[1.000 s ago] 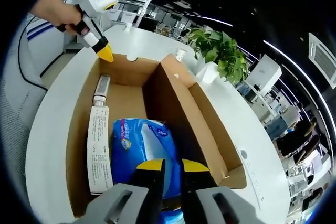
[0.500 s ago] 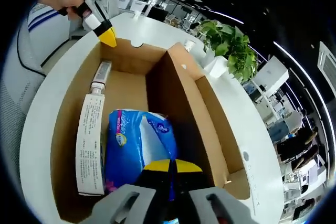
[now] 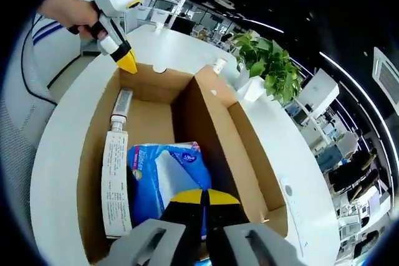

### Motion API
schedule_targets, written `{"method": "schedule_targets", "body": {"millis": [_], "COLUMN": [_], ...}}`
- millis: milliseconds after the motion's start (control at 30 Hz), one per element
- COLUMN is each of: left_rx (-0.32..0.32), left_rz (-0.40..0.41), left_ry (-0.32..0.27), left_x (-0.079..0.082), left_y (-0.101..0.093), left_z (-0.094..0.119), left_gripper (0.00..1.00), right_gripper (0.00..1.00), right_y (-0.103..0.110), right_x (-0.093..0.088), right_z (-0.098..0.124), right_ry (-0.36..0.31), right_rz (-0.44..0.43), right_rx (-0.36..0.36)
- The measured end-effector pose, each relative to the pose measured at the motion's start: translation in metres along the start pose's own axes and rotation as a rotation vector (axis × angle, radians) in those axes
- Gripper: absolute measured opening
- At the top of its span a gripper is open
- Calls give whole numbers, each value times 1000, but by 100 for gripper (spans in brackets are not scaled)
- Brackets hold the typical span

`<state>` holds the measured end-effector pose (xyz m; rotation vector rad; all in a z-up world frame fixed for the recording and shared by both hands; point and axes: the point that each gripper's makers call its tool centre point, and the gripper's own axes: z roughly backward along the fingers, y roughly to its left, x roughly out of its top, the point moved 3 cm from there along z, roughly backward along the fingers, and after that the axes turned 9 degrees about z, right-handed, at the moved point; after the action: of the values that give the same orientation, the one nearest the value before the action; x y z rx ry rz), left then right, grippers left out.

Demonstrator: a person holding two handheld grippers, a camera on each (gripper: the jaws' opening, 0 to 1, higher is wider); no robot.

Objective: Operate the shoe box by opening the lid, removing the specified soft item, and placing it in the target area until the item is outside and the box remains undamaged.

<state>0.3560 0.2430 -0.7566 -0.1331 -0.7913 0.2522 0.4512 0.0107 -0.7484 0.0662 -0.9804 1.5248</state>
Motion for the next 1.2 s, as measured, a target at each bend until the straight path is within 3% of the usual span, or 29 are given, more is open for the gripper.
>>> {"method": "schedule_targets", "body": {"millis": [400, 1200], "left_rx": [-1, 2], "left_rz": [-4, -5], "left_ry": [0, 2], "left_x": [0, -2], "left_y": [0, -1], "left_z": [0, 1], "left_gripper": [2, 2], "right_gripper": [0, 0], "right_y": [-4, -47], "right_x": [16, 59], "right_z": [11, 51], "right_ry": [-34, -152], "right_rz": [-15, 12], "right_rx": [-15, -131]}}
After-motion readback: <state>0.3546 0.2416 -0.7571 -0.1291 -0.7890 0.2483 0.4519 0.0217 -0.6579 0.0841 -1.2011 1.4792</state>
